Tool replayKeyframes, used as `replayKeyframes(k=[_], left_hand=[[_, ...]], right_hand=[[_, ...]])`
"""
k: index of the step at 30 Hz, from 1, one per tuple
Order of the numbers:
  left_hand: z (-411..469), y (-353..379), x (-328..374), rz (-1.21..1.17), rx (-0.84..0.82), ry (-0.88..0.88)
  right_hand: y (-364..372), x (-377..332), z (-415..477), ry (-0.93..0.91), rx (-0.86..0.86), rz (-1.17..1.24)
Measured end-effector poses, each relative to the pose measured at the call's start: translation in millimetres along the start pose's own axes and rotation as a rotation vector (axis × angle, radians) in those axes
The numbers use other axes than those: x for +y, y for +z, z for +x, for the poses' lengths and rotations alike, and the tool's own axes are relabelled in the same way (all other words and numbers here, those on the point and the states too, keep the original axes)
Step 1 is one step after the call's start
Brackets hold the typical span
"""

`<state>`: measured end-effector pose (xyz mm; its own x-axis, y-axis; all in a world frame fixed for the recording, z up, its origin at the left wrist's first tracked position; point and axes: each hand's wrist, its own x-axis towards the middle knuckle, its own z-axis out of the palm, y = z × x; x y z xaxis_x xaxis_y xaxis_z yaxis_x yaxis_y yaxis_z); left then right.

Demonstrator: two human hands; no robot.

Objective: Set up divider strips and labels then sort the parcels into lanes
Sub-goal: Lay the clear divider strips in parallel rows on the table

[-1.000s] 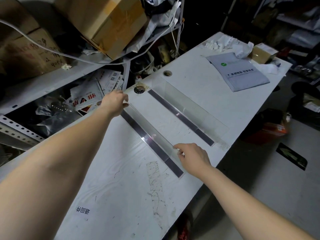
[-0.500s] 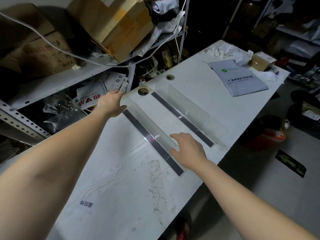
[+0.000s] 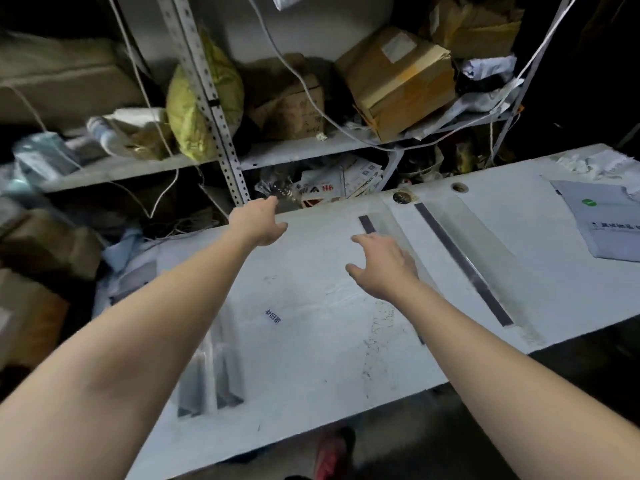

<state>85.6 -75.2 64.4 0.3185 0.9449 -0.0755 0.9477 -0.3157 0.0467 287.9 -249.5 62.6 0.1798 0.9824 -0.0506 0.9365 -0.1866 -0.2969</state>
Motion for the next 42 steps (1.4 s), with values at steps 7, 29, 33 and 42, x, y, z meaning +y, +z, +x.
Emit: replayKeyframes(k=[7, 29, 33, 42], left_hand=[[-97, -5, -81, -0.014, 0.023, -0.178], [-72, 96, -220, 0.041, 0.029, 0.309], [-50, 107, -231, -0.004, 0.016, 0.437], [-17, 102, -229, -0.087, 0.042, 0.589]], right_hand=[[16, -73, -30, -0.185, -0.021, -0.032], [152, -211, -30, 0.026, -0.205, 0.077], [170, -211, -35, 0.114, -0.224, 0.126], [176, -211, -43, 0.234, -0.241, 0.239]])
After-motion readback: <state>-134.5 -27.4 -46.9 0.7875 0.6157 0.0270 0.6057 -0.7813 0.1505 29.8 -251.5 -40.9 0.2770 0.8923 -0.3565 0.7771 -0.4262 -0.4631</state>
